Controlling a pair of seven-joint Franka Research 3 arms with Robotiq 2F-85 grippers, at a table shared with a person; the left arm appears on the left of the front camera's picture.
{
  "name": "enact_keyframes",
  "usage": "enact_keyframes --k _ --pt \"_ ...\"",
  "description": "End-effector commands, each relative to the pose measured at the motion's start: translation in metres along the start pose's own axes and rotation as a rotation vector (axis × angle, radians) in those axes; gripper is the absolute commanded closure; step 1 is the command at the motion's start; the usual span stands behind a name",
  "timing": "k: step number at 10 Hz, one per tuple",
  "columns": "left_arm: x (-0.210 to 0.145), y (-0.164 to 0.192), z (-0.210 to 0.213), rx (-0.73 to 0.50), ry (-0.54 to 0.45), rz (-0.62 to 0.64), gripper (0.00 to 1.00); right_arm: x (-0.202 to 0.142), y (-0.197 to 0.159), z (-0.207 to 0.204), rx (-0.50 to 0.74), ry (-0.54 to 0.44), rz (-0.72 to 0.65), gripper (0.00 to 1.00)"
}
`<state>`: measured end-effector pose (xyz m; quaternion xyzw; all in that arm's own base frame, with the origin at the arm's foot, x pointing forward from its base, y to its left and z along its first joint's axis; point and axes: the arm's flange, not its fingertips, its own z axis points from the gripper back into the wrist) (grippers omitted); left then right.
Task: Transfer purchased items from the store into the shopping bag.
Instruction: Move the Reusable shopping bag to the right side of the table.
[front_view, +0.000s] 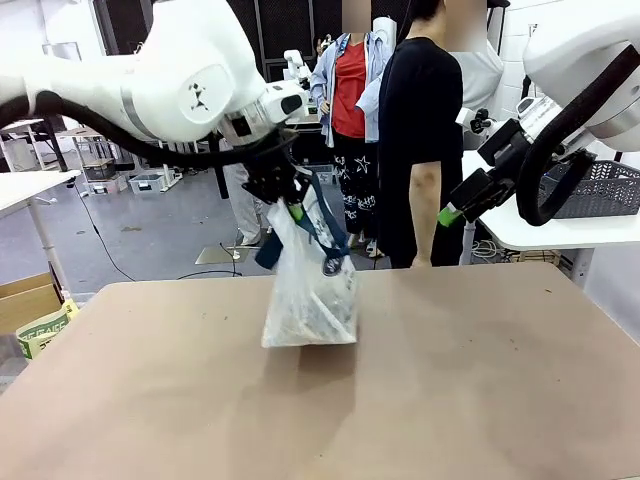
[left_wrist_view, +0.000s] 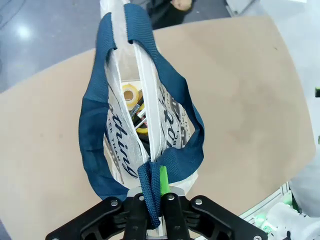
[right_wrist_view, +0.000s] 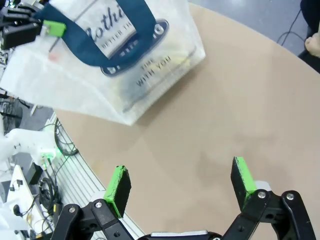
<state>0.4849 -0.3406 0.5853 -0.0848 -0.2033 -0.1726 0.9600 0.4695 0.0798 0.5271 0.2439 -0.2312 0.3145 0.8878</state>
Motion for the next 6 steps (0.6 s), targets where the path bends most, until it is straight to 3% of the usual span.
enact_keyframes --k 1,3,6 --pt "0.008 0.020 0.031 0.097 -0.018 -0.010 1.00 0.003 0.001 0.001 -0.013 0.018 -0.011 0.00" --pt "0.002 0.051 0.048 0.192 -0.006 -0.036 1.00 0.003 0.001 0.001 -0.013 0.018 -0.011 0.00" --pt "-0.025 0.117 0.083 0.283 -0.078 0.018 1.00 0.003 0.001 0.001 -0.013 0.018 -0.011 0.00"
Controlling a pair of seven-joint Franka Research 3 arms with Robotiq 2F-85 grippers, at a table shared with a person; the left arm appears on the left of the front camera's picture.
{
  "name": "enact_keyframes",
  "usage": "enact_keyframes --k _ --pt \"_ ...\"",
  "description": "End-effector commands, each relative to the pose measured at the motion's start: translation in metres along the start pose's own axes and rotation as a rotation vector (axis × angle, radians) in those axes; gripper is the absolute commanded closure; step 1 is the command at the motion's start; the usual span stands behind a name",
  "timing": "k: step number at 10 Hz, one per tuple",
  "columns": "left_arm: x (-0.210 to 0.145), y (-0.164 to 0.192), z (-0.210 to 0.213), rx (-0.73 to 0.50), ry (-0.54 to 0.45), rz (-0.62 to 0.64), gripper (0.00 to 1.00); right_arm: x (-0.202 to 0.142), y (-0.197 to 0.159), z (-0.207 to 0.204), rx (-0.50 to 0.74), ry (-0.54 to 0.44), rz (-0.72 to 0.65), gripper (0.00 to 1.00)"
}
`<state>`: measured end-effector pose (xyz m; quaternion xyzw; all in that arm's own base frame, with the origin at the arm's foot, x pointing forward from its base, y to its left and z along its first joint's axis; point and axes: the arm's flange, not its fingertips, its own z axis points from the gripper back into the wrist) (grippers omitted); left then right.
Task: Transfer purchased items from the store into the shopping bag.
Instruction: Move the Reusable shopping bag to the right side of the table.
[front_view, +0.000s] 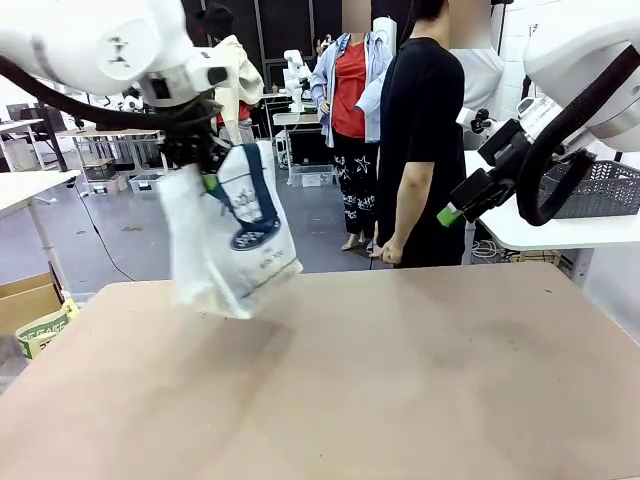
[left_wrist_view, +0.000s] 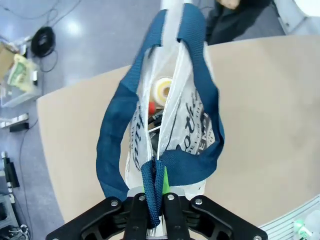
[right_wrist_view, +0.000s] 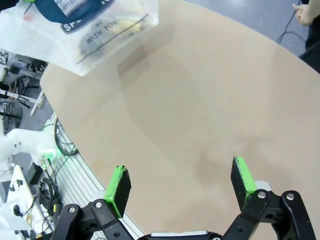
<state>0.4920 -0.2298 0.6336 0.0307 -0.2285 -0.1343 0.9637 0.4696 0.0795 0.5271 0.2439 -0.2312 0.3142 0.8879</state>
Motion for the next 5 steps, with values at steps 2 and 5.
enact_keyframes --k 2,5 --pt "-0.043 0.064 0.018 0.101 -0.092 0.044 1.00 0.003 0.001 0.001 -0.013 0.018 -0.011 0.00" --pt "-0.084 0.127 0.011 0.243 -0.087 0.139 1.00 0.003 0.001 0.001 -0.013 0.018 -0.011 0.00"
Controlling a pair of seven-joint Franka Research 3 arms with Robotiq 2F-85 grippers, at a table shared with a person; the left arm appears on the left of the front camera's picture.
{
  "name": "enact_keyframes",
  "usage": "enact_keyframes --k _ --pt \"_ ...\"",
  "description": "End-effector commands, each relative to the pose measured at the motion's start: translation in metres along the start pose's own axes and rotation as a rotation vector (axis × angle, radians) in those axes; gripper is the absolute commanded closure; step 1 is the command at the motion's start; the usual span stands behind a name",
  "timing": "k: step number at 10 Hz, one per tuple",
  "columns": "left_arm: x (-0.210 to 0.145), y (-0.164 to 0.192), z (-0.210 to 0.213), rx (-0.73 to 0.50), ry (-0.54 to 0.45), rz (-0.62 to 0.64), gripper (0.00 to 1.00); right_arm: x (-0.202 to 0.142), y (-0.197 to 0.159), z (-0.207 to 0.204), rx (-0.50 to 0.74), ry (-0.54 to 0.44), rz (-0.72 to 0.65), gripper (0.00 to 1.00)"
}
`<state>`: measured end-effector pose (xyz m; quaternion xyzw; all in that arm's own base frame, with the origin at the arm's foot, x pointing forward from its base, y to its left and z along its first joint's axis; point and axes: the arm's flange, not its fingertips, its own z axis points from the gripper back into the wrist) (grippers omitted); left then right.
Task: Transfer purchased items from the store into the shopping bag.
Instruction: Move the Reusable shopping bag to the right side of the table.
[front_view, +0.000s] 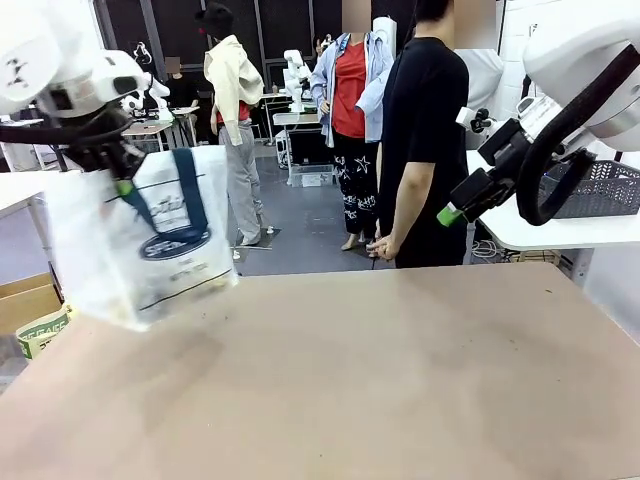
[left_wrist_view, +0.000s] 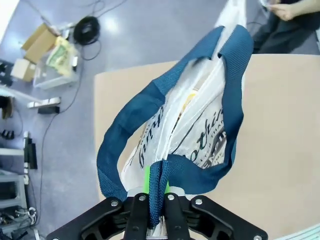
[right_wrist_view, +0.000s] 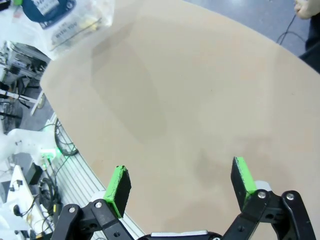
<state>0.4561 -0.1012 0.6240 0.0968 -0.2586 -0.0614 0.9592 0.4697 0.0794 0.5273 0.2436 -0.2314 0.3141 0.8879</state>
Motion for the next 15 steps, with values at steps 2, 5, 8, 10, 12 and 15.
enact_keyframes --k 2,5,8,10,12,15 --pt "-0.028 0.048 -0.018 0.154 -0.077 0.112 1.00 0.003 0.001 0.000 -0.012 0.018 -0.011 0.00" --pt "-0.036 0.045 -0.034 0.143 -0.076 0.282 1.00 0.003 0.001 0.000 -0.012 0.018 -0.011 0.00" --pt "-0.039 0.071 -0.035 0.157 -0.019 0.183 1.00 0.003 0.001 0.000 -0.012 0.018 -0.011 0.00" --pt "-0.042 0.067 -0.049 0.211 -0.040 0.247 1.00 0.003 0.001 0.000 -0.012 0.018 -0.011 0.00" --pt "-0.042 0.081 -0.062 0.254 -0.028 0.383 1.00 0.003 0.001 0.000 -0.012 0.018 -0.011 0.00" --pt "-0.049 0.085 -0.072 0.345 0.006 0.458 1.00 0.003 0.001 0.000 -0.012 0.018 -0.011 0.00"
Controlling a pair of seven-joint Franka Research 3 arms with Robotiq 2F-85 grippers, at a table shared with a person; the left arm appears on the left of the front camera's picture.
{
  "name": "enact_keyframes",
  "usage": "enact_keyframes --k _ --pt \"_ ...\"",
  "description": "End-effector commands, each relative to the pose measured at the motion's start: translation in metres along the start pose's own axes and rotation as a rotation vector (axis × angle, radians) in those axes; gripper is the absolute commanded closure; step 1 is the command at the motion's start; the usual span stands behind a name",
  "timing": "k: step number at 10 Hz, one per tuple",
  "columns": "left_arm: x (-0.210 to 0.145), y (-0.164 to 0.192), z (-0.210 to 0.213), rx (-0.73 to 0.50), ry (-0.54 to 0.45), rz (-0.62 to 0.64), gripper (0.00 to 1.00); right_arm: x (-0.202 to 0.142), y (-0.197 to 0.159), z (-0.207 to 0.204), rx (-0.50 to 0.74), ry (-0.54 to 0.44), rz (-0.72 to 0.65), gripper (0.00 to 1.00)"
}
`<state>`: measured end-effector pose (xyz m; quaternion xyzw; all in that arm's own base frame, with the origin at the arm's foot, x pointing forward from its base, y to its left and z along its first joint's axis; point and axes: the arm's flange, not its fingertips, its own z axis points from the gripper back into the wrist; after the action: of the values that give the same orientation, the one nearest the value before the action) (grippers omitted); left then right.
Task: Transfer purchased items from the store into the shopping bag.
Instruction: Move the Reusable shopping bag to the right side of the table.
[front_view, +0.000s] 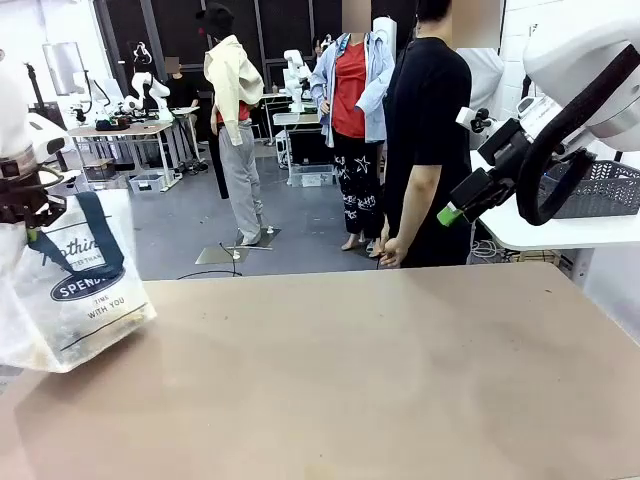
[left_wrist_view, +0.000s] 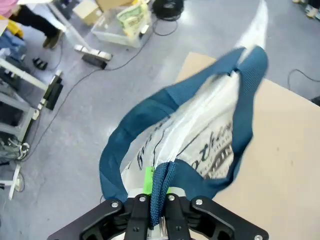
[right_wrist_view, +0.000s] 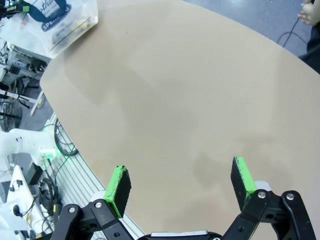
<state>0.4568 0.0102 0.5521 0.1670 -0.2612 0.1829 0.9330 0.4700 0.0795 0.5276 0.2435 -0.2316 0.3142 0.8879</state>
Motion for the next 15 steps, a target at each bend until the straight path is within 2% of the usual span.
enact_keyframes --k 1,9,12,15 --pt "-0.001 -0.005 0.004 0.084 -0.051 0.047 1.00 0.003 0.001 0.000 -0.012 0.018 -0.011 0.00" --pt "-0.018 -0.008 -0.027 0.013 -0.062 0.042 1.00 0.003 0.001 0.000 -0.012 0.018 -0.011 0.00" --pt "-0.027 -0.010 -0.028 0.080 -0.049 0.126 1.00 0.003 0.001 0.000 -0.012 0.018 -0.011 0.00" --pt "-0.032 -0.012 -0.025 0.096 -0.022 0.178 1.00 0.003 0.001 0.000 -0.012 0.018 -0.011 0.00"
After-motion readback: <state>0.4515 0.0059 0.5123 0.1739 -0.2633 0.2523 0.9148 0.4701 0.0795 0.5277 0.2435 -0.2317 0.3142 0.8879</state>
